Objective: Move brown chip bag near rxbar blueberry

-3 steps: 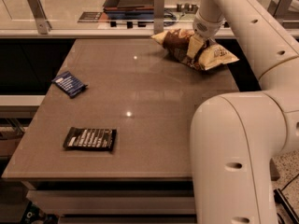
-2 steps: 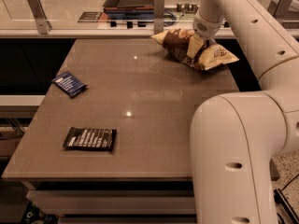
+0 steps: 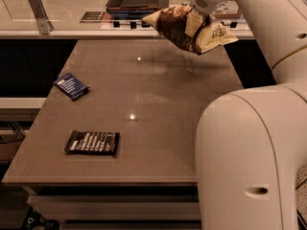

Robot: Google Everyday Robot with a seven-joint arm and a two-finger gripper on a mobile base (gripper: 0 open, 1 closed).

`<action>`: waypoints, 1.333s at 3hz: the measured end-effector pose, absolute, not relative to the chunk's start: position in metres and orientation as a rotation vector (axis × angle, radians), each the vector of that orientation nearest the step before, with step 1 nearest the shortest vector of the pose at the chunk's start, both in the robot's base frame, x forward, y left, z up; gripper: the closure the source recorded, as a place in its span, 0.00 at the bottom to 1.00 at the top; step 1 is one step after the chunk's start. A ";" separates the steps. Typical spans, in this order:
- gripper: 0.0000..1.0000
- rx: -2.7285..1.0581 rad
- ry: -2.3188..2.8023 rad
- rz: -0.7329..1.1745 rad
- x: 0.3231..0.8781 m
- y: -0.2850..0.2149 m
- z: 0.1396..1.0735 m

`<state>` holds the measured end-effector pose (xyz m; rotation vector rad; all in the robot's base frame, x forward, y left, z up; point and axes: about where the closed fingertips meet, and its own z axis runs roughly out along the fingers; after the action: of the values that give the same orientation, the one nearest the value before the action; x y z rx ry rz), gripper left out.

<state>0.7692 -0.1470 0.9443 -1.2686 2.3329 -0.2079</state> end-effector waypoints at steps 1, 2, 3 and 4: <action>1.00 -1.287 2.277 -0.232 0.760 -0.129 0.973; 1.00 -1.391 2.196 -0.173 0.745 -0.096 0.984; 1.00 -1.503 2.113 -0.094 0.733 -0.056 0.983; 1.00 -1.533 2.084 -0.011 0.725 -0.025 0.976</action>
Offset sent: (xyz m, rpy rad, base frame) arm -0.0533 0.0926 0.0563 0.0469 -0.0535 0.2813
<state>0.7251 -0.0252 0.9760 -1.5328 2.0836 -0.0112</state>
